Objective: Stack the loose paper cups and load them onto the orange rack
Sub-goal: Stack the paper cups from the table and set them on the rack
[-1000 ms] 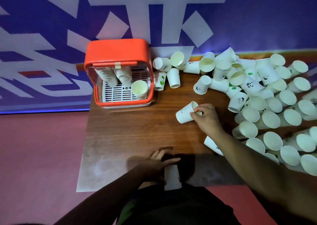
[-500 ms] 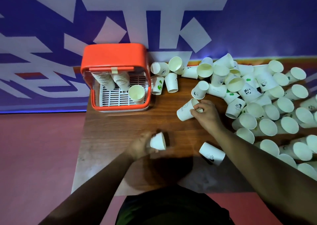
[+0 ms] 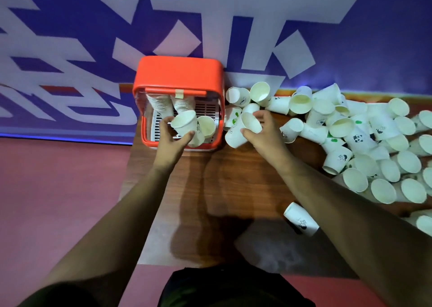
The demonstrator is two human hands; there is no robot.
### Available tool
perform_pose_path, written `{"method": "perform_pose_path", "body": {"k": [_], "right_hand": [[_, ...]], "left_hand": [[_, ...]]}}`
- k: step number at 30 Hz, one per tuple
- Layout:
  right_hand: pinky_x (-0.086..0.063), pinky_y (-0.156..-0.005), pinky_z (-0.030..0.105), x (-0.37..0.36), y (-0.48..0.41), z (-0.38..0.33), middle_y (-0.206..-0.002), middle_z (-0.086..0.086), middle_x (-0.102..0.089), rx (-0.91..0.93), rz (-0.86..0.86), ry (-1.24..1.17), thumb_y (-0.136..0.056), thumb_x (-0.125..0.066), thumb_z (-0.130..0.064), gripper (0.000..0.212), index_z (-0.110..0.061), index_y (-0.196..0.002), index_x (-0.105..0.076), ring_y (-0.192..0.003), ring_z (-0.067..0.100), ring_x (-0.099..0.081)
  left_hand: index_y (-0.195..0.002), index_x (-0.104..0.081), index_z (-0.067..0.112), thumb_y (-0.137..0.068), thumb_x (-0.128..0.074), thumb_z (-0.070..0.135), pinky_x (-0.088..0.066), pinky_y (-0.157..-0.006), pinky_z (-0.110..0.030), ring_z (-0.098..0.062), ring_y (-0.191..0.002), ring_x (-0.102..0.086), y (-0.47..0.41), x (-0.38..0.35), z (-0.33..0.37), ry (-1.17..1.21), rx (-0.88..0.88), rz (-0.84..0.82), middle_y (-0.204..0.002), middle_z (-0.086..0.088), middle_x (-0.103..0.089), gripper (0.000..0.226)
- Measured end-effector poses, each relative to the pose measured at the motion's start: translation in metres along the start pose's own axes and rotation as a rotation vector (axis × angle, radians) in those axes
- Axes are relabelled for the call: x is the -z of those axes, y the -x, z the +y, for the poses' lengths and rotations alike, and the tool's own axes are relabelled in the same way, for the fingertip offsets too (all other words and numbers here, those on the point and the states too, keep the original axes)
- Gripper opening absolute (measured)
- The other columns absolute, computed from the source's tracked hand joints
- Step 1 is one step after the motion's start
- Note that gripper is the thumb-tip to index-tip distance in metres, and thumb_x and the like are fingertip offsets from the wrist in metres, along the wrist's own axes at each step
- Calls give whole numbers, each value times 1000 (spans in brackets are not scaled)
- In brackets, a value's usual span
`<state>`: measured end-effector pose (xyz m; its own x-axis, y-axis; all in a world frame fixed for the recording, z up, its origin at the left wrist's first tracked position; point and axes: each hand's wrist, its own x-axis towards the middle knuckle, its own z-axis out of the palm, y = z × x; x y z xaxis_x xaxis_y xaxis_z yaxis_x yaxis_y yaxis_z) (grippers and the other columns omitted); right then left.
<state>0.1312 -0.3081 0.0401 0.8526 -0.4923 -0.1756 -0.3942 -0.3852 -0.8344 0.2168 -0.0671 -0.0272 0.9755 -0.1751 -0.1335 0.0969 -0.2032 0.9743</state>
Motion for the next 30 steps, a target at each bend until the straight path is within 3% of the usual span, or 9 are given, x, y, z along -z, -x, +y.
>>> {"method": "perform_pose_path", "body": {"k": [4,7,11,13,17,18,21,26,30], "right_hand": [[-43,-93,27,-7,-4,-10,-127,-5,-51,-10,16,9,-79,-75,-28,59,-23,-130,-45,-115,12,-49],[-46,-98,32,-11,-5,-8,-127,-3,-51,-9,23,17,-79,-74,-30,59,-21,-130,-45,-117,13,-49],[-46,-101,41,-18,-6,1,-126,-1,-53,-12,54,7,-77,-74,-31,58,-18,-127,-47,-117,15,-51],[-45,-101,40,-21,-6,2,-126,0,-53,-19,71,12,-78,-75,-27,57,-16,-127,-48,-117,16,-51],[-45,-99,35,-30,-11,-2,-128,1,-53,-32,111,14,-78,-77,-23,59,-14,-129,-48,-118,19,-52],[-46,-100,36,-33,-12,-4,-127,1,-53,-25,123,6,-78,-78,-23,60,-14,-128,-48,-117,19,-52],[-46,-101,41,-43,-18,-13,-127,1,-53,-21,130,-22,-76,-79,-27,60,-18,-126,-48,-116,19,-53],[-49,-98,43,-68,-25,-31,-124,-2,-55,5,90,-48,-65,-77,-46,67,-23,-122,-48,-115,18,-55],[-47,-99,42,-90,-29,-34,-123,1,-53,62,55,67,-68,-83,-37,67,-18,-123,-50,-115,18,-53]], "left_hand": [[-135,-35,16,-80,-79,21,-50,-91,-24,-11,-117,-57,-19,-5,5,-7,-37,-51,-135,-7,-51,71],[-144,-34,23,-81,-79,28,-47,-104,-33,-15,-130,-50,-29,-11,3,-39,-47,-113,-143,1,-47,78],[-143,-40,27,-81,-79,24,-42,-111,-42,-11,-133,-47,-41,-16,2,-31,-115,-160,-143,7,-50,73],[-142,-39,27,-81,-79,22,-42,-111,-37,-8,-131,-48,-44,-18,1,-57,-117,-189,-141,9,-51,73],[-140,-42,15,-78,-80,17,-35,-93,-4,-4,-117,-49,-50,-21,-8,-265,-154,-200,-130,9,-52,73],[-140,-42,13,-77,-80,17,-35,-93,-6,-8,-116,-49,-52,-21,-12,-309,-155,-209,-128,5,-53,74],[-142,-41,17,-73,-81,23,-41,-101,-31,-21,-121,-49,-59,-16,-27,-416,-141,-293,-133,-6,-53,80],[-152,-29,29,-74,-73,38,-37,-108,-30,-10,-131,-45,-63,-2,-36,-330,4,-472,-147,2,-47,90],[-150,-36,35,-96,-57,31,-36,-107,-28,-8,-126,-50,-62,7,-24,-97,204,-385,-135,13,-53,58]]}}
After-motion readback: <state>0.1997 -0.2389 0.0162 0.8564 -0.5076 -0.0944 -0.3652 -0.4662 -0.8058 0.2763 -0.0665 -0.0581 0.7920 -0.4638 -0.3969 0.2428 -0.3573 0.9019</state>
